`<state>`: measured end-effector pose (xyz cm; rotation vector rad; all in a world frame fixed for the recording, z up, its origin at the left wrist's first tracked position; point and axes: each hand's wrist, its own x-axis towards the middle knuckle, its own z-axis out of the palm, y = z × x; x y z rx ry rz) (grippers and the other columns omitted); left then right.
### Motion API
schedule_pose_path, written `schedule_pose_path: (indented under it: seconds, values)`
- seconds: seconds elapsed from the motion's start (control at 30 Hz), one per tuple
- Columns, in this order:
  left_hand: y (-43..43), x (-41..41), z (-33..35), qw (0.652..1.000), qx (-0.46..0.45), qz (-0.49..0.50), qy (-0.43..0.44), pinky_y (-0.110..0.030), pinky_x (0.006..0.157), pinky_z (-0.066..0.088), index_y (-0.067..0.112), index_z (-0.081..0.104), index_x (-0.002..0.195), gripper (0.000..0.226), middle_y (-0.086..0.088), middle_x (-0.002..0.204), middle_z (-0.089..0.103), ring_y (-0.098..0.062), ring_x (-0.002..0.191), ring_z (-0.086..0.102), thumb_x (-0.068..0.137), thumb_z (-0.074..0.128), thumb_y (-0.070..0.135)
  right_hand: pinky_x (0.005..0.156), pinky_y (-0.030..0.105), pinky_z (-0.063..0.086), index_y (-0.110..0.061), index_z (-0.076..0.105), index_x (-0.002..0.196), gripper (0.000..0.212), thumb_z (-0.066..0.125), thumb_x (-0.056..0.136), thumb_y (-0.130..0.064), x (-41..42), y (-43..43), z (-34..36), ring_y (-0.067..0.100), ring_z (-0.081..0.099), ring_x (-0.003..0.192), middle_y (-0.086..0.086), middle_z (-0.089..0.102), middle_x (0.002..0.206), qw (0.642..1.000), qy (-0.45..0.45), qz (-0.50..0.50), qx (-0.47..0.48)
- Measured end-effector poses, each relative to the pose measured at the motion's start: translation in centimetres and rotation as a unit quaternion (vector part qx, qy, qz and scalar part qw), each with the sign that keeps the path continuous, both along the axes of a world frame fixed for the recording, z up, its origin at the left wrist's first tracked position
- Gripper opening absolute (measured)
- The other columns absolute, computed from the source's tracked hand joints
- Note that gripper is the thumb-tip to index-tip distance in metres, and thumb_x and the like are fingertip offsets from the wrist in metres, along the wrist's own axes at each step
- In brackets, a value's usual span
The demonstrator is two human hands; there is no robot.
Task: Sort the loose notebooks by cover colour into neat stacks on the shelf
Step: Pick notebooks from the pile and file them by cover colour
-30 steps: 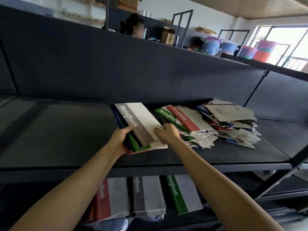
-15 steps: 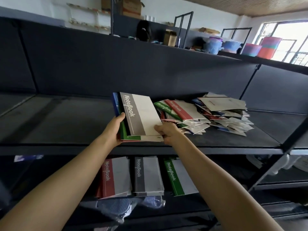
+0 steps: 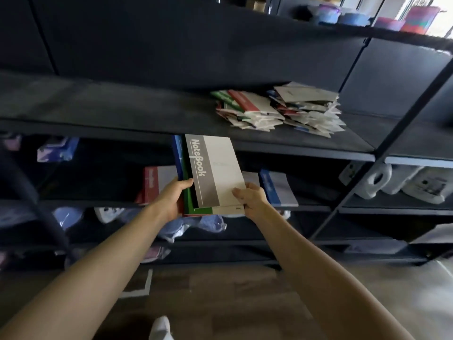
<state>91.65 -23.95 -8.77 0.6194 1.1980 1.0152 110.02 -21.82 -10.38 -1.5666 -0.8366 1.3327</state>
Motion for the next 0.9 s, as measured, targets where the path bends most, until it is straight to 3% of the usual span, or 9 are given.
schedule_pose_path:
  seconds: [0.13, 0.23, 0.37, 0.47, 0.53, 0.63, 0.8, 0.9]
  values:
    - [-3.8, 0.7, -4.7, 0.996, -0.086, -0.011, -0.010, -0.037, 0.071, 0.050, 0.015, 0.053, 0.125, 0.044, -0.011, 0.118, 0.061, -0.031, 0.097, 0.060, 0.083, 0.064, 0.023, 0.089, 0.047, 0.052, -0.007, 0.057, 0.103, 0.020, 0.061, 0.087, 0.003, 0.8, -4.1, -5.4, 0.033, 0.060, 0.101, 0.016, 0.062, 0.113, 0.998, -0.002, -0.007, -0.065]
    - [-5.8, 1.0, -7.3, 0.993, -0.117, -0.007, -0.019, -0.036, 0.066, 0.049, 0.015, 0.056, 0.117, 0.024, -0.013, 0.112, 0.063, -0.028, 0.086, 0.061, 0.093, 0.054, 0.018, 0.088, 0.045, 0.052, -0.011, 0.056, 0.093, 0.016, 0.060, 0.087, 0.003, 1.0, -6.0, -8.2, 0.030, 0.059, 0.095, 0.012, 0.061, 0.105, 0.995, -0.013, -0.013, -0.102]
    - [-7.6, 0.8, -10.4, 0.987, -0.161, -0.003, -0.023, -0.038, 0.070, 0.048, 0.014, 0.055, 0.118, 0.024, -0.010, 0.101, 0.065, -0.028, 0.087, 0.061, 0.095, 0.051, 0.019, 0.090, 0.049, 0.051, -0.009, 0.056, 0.098, 0.017, 0.061, 0.087, 0.002, 0.7, -8.0, -11.9, 0.030, 0.059, 0.095, 0.013, 0.062, 0.104, 0.989, -0.025, -0.006, -0.149]
    - [-7.8, 0.1, -11.8, 0.984, -0.179, 0.003, -0.015, -0.039, 0.073, 0.048, 0.017, 0.054, 0.108, 0.012, -0.010, 0.109, 0.062, -0.029, 0.092, 0.059, 0.097, 0.048, 0.017, 0.090, 0.050, 0.051, -0.011, 0.056, 0.095, 0.016, 0.062, 0.087, 0.001, -0.4, -8.3, -13.9, 0.029, 0.060, 0.093, 0.010, 0.062, 0.100, 0.984, -0.028, -0.002, -0.178]
    - [-7.4, -0.5, -12.6, 0.984, -0.178, 0.009, -0.015, -0.038, 0.069, 0.048, 0.021, 0.050, 0.115, 0.017, -0.010, 0.111, 0.059, -0.029, 0.094, 0.059, 0.098, 0.047, 0.018, 0.090, 0.050, 0.051, -0.013, 0.056, 0.097, 0.018, 0.063, 0.086, 0.000, -1.4, -7.9, -14.9, 0.031, 0.062, 0.099, 0.010, 0.064, 0.105, 0.982, -0.038, -0.001, -0.187]
    - [-5.9, -1.8, -13.7, 0.983, -0.181, 0.012, -0.018, -0.042, 0.069, 0.049, 0.025, 0.046, 0.122, 0.023, -0.010, 0.115, 0.058, -0.030, 0.098, 0.057, 0.100, 0.044, 0.022, 0.088, 0.049, 0.053, -0.015, 0.055, 0.101, 0.023, 0.063, 0.085, -0.001, -3.0, -6.5, -15.9, 0.031, 0.063, 0.100, 0.011, 0.065, 0.111, 0.980, -0.067, 0.000, -0.187]
    - [-1.7, -5.1, -14.6, 0.981, -0.191, 0.011, -0.039, -0.051, 0.080, 0.048, 0.029, 0.042, 0.134, 0.035, -0.012, 0.123, 0.056, -0.033, 0.102, 0.056, 0.099, 0.044, 0.026, 0.077, 0.041, 0.057, -0.006, 0.058, 0.100, 0.016, 0.062, 0.085, -0.005, -4.8, -1.8, -15.5, 0.028, 0.063, 0.088, 0.014, 0.065, 0.101, 0.973, -0.150, 0.005, -0.176]
    - [1.4, -7.4, -14.4, 0.981, -0.194, 0.010, -0.023, -0.051, 0.083, 0.047, 0.027, 0.041, 0.136, 0.038, -0.014, 0.129, 0.054, -0.033, 0.103, 0.056, 0.098, 0.047, 0.026, 0.068, 0.033, 0.052, -0.005, 0.057, 0.101, 0.018, 0.061, 0.086, -0.015, -5.4, 1.9, -14.9, 0.028, 0.061, 0.084, 0.013, 0.063, 0.098, 0.954, -0.254, 0.036, -0.154]
